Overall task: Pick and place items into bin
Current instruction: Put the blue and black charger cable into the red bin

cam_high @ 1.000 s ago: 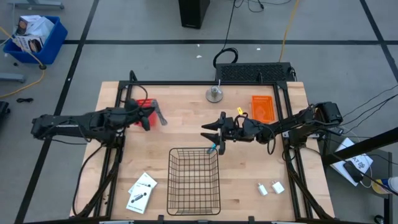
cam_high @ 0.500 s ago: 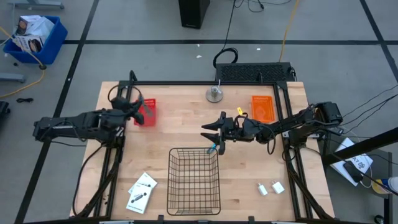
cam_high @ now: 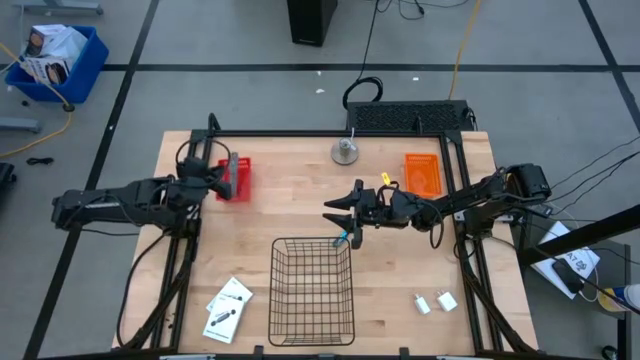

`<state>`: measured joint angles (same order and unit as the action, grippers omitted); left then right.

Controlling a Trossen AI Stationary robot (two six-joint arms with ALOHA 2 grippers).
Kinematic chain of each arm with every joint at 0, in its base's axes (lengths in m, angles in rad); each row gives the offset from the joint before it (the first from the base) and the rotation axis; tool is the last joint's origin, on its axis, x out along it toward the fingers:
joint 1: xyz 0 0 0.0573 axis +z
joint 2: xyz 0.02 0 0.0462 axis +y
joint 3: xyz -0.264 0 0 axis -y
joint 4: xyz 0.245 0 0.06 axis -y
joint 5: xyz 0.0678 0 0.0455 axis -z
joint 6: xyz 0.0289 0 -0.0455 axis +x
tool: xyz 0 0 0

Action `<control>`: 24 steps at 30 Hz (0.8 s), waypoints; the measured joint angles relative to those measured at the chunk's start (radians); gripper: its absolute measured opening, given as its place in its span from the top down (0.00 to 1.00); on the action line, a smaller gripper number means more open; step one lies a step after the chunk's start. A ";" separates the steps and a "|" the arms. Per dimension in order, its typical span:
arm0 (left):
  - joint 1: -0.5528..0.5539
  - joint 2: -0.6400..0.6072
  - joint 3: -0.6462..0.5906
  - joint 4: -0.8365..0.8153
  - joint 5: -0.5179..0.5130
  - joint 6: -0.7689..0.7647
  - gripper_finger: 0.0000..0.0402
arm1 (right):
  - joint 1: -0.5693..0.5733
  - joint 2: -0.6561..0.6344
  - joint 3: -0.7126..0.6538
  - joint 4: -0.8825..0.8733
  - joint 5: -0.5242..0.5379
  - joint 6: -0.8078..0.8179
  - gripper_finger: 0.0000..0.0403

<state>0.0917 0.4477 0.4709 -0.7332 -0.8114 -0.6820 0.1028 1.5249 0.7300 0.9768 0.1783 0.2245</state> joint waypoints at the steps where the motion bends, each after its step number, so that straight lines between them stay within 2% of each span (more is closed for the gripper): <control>1: 0.007 0.000 0.000 0.003 0.004 -0.001 0.95 | 0.000 0.000 0.000 0.000 0.000 0.000 0.64; 3: 0.017 0.000 0.000 0.024 0.037 -0.012 0.93 | 0.000 0.000 0.000 0.000 -0.001 -0.001 0.64; 7: 0.019 0.000 0.000 0.199 0.232 -0.022 0.89 | 0.002 0.000 0.000 -0.012 -0.032 -0.041 0.64; 10: 0.009 0.004 0.000 0.350 0.369 0.049 0.84 | 0.004 0.000 0.000 -0.012 -0.050 -0.061 0.64; 14: -0.011 0.034 0.000 0.467 0.494 0.082 0.74 | 0.003 0.000 0.000 -0.050 -0.089 -0.098 0.64; 19: -0.044 0.092 0.000 0.524 0.580 0.104 0.59 | 0.004 0.000 0.000 -0.144 -0.159 -0.118 0.65; 24: -0.085 0.178 0.000 0.541 0.597 0.120 0.46 | 0.013 0.000 0.000 -0.284 -0.180 -0.089 0.65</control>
<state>0.0065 0.6259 0.4709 -0.1927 -0.2147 -0.5616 0.1161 1.5249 0.7296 0.6929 -0.0013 0.1352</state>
